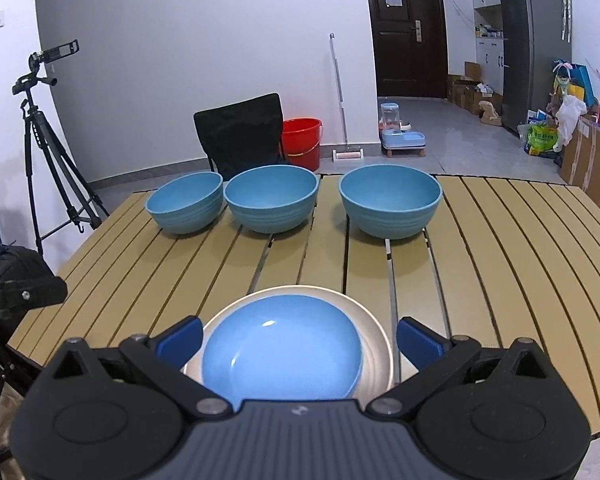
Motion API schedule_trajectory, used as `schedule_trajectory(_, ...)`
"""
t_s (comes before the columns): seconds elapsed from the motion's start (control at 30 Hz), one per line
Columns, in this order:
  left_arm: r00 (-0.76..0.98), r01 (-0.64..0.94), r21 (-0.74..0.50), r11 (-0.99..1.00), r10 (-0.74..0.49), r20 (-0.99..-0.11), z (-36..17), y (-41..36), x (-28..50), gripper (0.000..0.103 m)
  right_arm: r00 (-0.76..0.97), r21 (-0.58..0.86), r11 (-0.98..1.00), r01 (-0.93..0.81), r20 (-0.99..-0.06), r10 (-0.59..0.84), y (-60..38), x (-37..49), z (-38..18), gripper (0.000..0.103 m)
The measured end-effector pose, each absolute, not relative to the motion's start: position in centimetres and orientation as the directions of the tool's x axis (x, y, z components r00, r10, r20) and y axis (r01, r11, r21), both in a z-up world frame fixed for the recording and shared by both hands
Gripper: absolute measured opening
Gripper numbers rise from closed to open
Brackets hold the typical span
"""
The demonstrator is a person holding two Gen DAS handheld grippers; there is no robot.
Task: Organize plates and bowls
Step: 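Pull both grippers back away from the plate stack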
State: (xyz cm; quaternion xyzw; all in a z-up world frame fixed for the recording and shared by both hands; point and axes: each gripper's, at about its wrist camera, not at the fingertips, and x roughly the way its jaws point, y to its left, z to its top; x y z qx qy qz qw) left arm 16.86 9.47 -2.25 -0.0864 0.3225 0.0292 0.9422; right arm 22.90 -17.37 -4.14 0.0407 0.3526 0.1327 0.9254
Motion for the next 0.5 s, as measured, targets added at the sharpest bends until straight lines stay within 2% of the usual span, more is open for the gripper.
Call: schedule_trajectory(0.5,0.772,-0.088,-0.130,0.988,-0.015,-0.636,-2.4,8.3,18.8,0.103,0.732,0.207,0.964,-0.165,-0.630,0.261,-19.8,24.4,-3.6,0.103)
